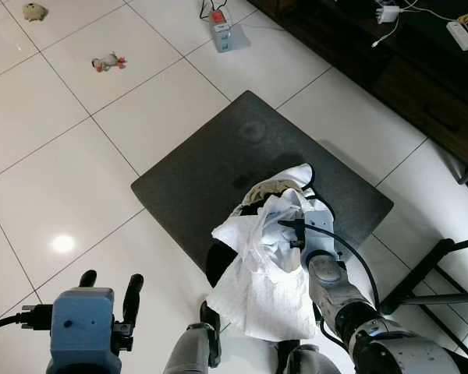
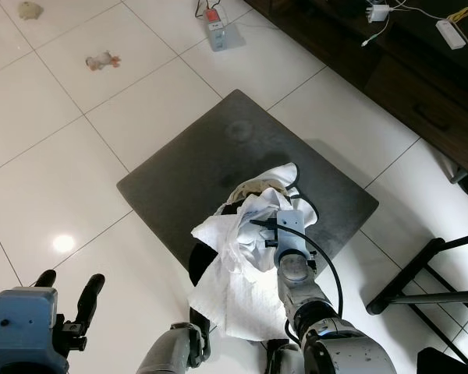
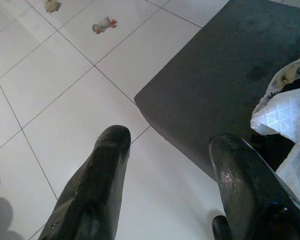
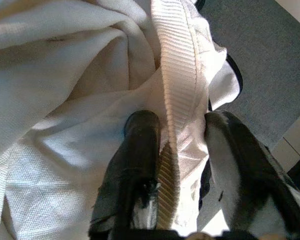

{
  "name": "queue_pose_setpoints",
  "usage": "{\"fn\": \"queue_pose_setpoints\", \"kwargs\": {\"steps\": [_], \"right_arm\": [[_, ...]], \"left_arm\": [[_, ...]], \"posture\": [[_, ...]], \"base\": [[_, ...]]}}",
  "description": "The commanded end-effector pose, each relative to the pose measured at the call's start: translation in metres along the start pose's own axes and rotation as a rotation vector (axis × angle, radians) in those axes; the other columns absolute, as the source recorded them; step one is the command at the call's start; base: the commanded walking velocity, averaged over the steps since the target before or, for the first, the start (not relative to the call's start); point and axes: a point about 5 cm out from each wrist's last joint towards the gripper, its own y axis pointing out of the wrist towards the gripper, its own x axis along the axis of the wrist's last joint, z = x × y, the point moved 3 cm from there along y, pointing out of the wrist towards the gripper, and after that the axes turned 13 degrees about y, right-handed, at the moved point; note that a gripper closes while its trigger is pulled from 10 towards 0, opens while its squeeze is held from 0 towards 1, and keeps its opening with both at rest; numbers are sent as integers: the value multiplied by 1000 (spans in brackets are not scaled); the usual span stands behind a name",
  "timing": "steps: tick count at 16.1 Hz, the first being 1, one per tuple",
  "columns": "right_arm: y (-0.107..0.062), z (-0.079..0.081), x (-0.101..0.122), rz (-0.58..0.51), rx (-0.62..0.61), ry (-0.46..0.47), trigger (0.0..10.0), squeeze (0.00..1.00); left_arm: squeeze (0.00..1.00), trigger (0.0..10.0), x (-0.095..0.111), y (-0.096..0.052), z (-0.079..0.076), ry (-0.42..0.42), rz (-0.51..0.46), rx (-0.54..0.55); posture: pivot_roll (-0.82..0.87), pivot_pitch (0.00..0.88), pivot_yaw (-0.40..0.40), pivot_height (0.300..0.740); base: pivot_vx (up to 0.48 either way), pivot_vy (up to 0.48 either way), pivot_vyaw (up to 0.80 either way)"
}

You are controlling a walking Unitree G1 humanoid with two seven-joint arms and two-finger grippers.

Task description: Hang hanger

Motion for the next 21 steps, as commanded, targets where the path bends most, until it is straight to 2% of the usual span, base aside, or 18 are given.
{"fn": "queue_pose_setpoints", "kwargs": {"steps": [1,6,11,15,16,17,18,20,21], "right_arm": [[-4,-5,-19,56,-22,16,0,0],[-2,-8,-10,14,-27,9,0,0],[2,-4,19,-110,19,-12,0,0],[-1,11,60,-294,201,-16,0,0],[-4,12,65,-329,250,-39,0,0],[-8,10,66,-365,301,-105,0,0],[-10,4,54,-324,341,-168,0,0],[-12,-2,39,-266,380,-197,0,0],[-15,-8,-4,-41,448,-286,0,0]], "left_arm": [[0,10000,1,-4,0,3,13,2],[0,10000,1,2,-2,4,6,7],[0,10000,-3,19,-6,9,-20,19],[0,10000,-7,48,-9,14,-67,35],[0,10000,-8,53,-10,15,-75,38],[0,10000,-9,59,-11,24,-88,37],[0,10000,-10,65,-13,29,-102,35],[0,10000,-10,73,-15,33,-117,30],[0,10000,-9,80,-17,33,-131,24]], "posture": [[426,536,14,740],[410,508,4,740],[339,422,-30,740],[261,324,-66,740],[254,311,-69,740],[238,285,-75,740],[220,261,-78,740],[207,247,-80,740],[181,241,-80,740]], "base": [[0,0,0],[0,0,0],[0,0,0],[0,0,0],[0,0,0],[0,0,0],[0,0,0],[0,0,0],[0,0,0]]}}
